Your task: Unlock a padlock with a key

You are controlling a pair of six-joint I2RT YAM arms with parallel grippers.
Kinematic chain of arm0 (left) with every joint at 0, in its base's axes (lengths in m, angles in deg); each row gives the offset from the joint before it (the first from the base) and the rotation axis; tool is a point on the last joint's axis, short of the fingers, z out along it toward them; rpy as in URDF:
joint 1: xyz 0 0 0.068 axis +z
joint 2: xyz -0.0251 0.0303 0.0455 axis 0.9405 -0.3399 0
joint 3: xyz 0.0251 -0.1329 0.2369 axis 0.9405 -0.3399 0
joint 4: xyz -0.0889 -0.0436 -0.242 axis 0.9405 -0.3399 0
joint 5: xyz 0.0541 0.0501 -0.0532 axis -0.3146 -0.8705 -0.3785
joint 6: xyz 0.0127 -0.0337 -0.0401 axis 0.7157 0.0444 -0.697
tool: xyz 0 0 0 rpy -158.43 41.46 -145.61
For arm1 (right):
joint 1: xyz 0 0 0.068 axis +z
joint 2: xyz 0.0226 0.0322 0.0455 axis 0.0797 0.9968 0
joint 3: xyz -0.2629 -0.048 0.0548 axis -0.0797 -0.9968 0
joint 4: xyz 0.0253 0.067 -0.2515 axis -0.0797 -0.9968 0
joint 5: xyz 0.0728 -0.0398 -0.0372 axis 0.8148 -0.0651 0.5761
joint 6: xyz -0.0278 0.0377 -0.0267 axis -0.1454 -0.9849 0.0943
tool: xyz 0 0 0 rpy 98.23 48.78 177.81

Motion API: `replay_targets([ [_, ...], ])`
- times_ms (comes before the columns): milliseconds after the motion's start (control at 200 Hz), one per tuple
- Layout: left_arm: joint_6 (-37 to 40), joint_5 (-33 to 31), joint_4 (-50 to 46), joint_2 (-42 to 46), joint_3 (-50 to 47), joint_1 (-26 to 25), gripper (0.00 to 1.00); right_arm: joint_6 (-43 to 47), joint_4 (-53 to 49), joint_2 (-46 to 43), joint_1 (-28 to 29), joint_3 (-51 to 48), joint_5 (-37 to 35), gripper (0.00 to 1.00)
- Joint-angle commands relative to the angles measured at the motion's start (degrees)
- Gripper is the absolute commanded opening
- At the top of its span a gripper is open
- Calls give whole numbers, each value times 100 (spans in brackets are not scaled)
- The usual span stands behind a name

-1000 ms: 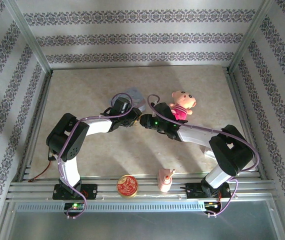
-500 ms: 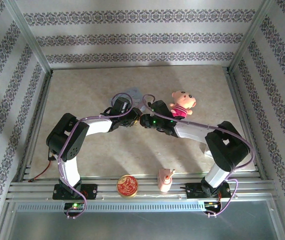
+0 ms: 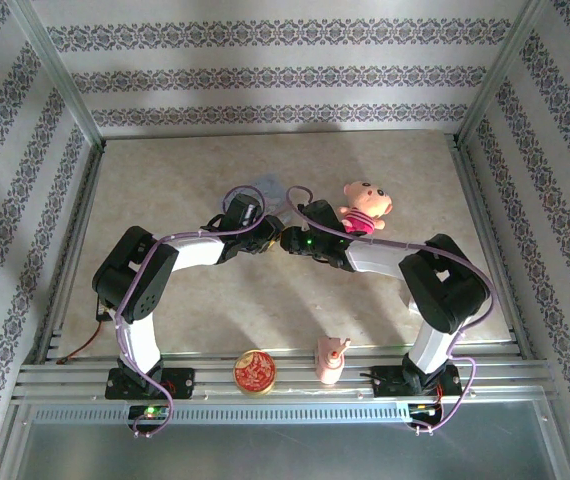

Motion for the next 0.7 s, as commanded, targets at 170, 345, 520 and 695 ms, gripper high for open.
replay_targets([
  [170,-205,517,210,103,75,-56,0,-300,536,205,-110,17,312,23],
  [345,-224,567,327,111,41,-54,0,-635,1024,350,-239,-162,579,16],
  [520,-283,643,643,153,-123,-61,0,-1409,1973,605,-443,-361,1113,3],
  [695,-267,696,789,175,-173,-55,0,-2357,2434,741,-486,-455,1265,0],
])
